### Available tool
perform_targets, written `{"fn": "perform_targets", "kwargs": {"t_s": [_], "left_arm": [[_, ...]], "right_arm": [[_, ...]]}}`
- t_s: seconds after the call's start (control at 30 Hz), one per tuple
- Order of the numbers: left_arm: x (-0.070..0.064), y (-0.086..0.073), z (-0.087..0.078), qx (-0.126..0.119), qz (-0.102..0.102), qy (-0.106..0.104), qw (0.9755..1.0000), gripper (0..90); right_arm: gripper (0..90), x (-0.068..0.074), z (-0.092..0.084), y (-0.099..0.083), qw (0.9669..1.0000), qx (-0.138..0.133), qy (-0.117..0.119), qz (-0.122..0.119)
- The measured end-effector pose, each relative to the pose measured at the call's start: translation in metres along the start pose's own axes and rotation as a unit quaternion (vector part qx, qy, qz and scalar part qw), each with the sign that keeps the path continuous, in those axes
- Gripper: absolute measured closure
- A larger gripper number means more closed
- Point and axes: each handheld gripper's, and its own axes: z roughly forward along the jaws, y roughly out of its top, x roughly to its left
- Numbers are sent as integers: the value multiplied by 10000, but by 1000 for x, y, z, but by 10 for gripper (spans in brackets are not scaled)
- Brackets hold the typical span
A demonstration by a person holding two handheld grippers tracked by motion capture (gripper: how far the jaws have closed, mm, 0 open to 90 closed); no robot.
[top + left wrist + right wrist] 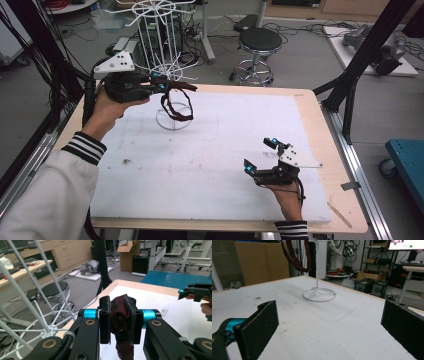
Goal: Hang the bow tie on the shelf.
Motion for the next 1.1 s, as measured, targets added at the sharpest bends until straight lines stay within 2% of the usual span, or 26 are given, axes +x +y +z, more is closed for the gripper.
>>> {"fn": "perform_targets", "kwargs": {"t_s": [0.07,0.17,0.3,0.5,0.6,0.93,1.1], "left_arm": [[2,1,2,141,36,78,9999,758],[5,2,5,182,25,128,9997,758],[8,4,11,329,81,227,9992,758],[10,2,18,452,76,303,9985,758],[15,-1,22,602,71,400,9974,758],[20,-6,30,777,29,535,9955,757],[20,-8,33,828,20,561,9950,757]], "right_arm": [[6,-1,-3,-5,10000,-63,-45,5],[6,-1,-6,-9,9998,-150,-109,111],[6,-3,-10,-13,9992,-242,-304,118],[6,-3,-14,-20,9973,-536,-483,103],[6,-2,-16,-23,9967,-600,-540,103],[6,-4,-18,-33,9939,-706,-806,257],[6,-5,-20,-36,9918,-809,-967,230]]}}
